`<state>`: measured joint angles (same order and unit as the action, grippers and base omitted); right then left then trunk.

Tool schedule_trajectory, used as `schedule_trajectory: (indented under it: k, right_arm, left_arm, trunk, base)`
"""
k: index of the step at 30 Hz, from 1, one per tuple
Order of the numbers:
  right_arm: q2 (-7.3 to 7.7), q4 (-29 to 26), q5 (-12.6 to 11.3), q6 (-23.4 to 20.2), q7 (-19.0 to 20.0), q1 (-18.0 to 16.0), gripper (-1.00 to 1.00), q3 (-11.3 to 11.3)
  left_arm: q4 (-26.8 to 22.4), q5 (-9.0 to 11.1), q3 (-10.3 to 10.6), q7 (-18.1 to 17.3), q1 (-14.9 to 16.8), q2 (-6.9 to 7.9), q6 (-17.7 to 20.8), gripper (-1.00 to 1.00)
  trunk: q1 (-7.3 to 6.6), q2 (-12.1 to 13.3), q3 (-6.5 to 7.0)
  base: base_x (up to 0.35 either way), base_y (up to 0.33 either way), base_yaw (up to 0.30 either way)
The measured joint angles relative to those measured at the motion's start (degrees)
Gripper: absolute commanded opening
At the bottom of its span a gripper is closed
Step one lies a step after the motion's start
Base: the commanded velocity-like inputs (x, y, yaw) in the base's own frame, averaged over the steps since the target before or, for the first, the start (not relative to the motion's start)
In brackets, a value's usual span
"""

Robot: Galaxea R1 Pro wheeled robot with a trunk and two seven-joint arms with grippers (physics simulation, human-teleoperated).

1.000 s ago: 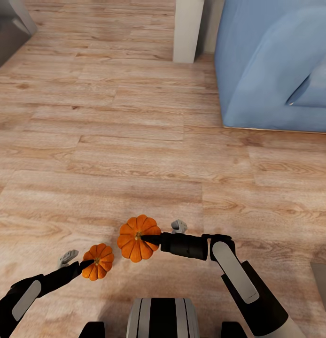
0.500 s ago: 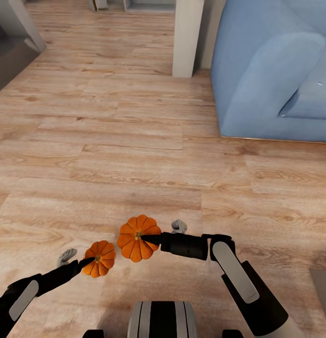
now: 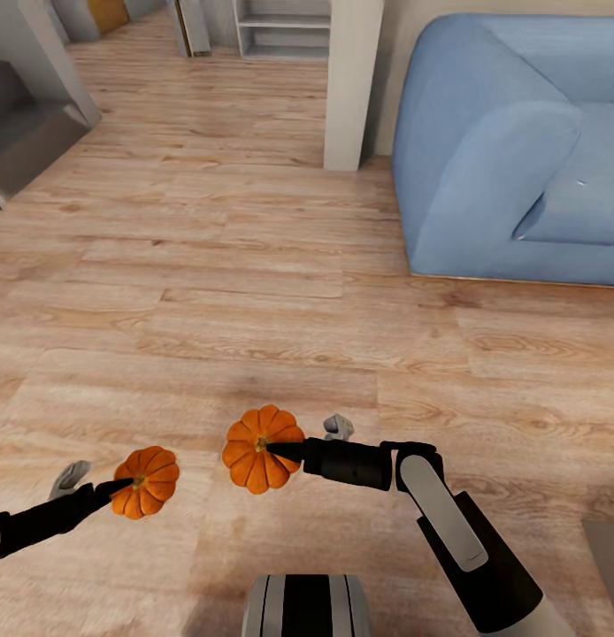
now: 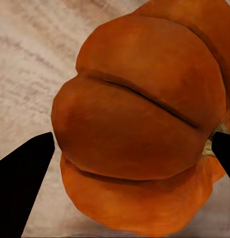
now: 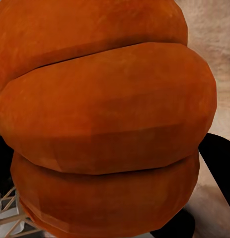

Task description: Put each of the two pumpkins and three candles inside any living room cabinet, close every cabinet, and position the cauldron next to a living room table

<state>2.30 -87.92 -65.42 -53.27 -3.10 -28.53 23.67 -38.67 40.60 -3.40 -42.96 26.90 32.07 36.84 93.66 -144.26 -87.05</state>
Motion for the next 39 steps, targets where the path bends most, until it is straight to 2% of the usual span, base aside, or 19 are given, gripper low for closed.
schedule_trajectory:
  k: [5, 6, 7, 10, 12, 15, 17, 19, 22, 24, 27, 30, 36, 39]
  right_arm:
    - [-0.03, 0.0, 0.1, 0.1, -0.1, 0.0, -1.00, -0.1]
    - [-0.04, 0.1, -0.1, 0.1, -0.4, 0.0, -1.00, -1.0]
    - [-0.04, 0.1, 0.7, 0.0, -0.4, 0.0, -1.00, -1.6]
    - [-0.08, 0.2, 0.1, 0.0, 0.0, 0.0, -1.00, -3.9]
    - [-0.06, 0.2, 0.2, 0.0, 0.0, 0.0, -1.00, -4.2]
    - [-0.03, 0.2, 0.2, 0.0, 0.0, 0.0, -1.00, -4.4]
    - [-0.04, 0.2, 0.2, 0.0, 0.0, 0.0, -1.00, -4.4]
    - [-0.05, 0.1, 0.4, 0.0, -0.2, 0.0, -1.00, -4.4]
    - [-0.23, 0.1, 0.4, 0.1, -0.3, 0.0, -1.00, -4.4]
    - [-0.33, 0.2, 0.5, 0.1, -0.4, 0.0, -1.00, -4.4]
    - [-0.34, 0.3, 0.5, 1.0, -0.3, 0.0, -1.00, -4.4]
    - [-0.33, 0.4, 0.6, 2.2, -0.3, 0.0, -1.00, -4.3]
    - [-0.32, 0.4, 0.7, 2.5, -0.4, 0.0, -1.00, -4.3]
    - [-0.32, 0.4, 0.8, 2.5, -0.4, 0.0, -1.00, -4.3]
  left_arm:
    - [-0.3, 0.0, -3.3, -0.1, 0.0, 5.38, 9.0, -1.00]
    - [-0.5, 0.5, -5.0, -0.2, -0.1, 7.38, 12.3, -1.00]
    - [-0.5, 0.0, -5.7, -0.2, 0.0, 9.52, 12.5, -1.00]
    - [-0.6, -0.1, -6.3, -0.2, 0.0, 10.77, 16.3, -1.00]
    - [-0.6, 0.0, -6.4, -0.2, 0.0, 11.05, 18.5, -1.00]
    - [-0.6, 0.0, -6.4, -0.1, 0.0, 11.19, 19.5, -1.00]
    - [-0.5, 0.1, -6.5, -0.1, 0.0, 11.94, 19.8, -1.00]
    - [-0.2, 0.2, -6.5, -0.1, -0.1, 13.59, 19.8, -1.00]
    - [0.7, 0.5, -6.4, -0.1, -0.3, 17.74, 19.8, -1.00]
    - [2.4, 0.4, -6.4, -0.1, -0.4, 19.62, 19.9, -1.00]
    - [3.8, 0.7, -6.4, -1.1, -0.5, 20.84, 20.0, -1.00]
    - [4.4, 0.6, -6.5, -3.1, -0.5, 21.33, 20.2, -1.00]
    - [4.3, -0.1, -6.3, -4.0, -0.5, 21.45, 20.0, -1.00]
    - [2.8, 0.2, -5.5, -4.1, -0.6, 20.98, 20.2, -1.00]
  trunk:
    - [-0.13, 0.1, 1.11]
    - [-0.15, 0.1, 1.33]
    - [-0.18, 0.1, 1.55]
    - [-0.26, 0.1, 2.22]
    - [-0.31, 0.2, 2.66]
    - [-0.38, 0.2, 3.32]
    - [-0.44, 0.2, 3.77]
    - [-0.49, 0.3, 4.21]
    - [-0.57, 0.3, 4.88]
    - [-0.62, 0.3, 5.32]
    - [-0.69, 0.4, 5.99]
    - [-0.77, 0.4, 6.65]
    - [-0.92, 0.5, 7.98]
    - [-1.00, 0.5, 8.64]
  base:
    - [0.000, 0.000, 0.000]
    - [0.000, 0.000, 0.000]
    - [0.000, 0.000, 0.000]
    - [0.000, 0.000, 0.000]
    - [0.000, 0.000, 0.000]
    - [0.000, 0.000, 0.000]
    - [0.000, 0.000, 0.000]
    - [0.000, 0.000, 0.000]
    - [0.000, 0.000, 0.000]
    - [0.000, 0.000, 0.000]
    - [0.000, 0.000, 0.011]
    - [0.000, 0.000, 0.176]
    - [0.000, 0.000, 0.275]
    - [0.000, 0.000, 0.285]
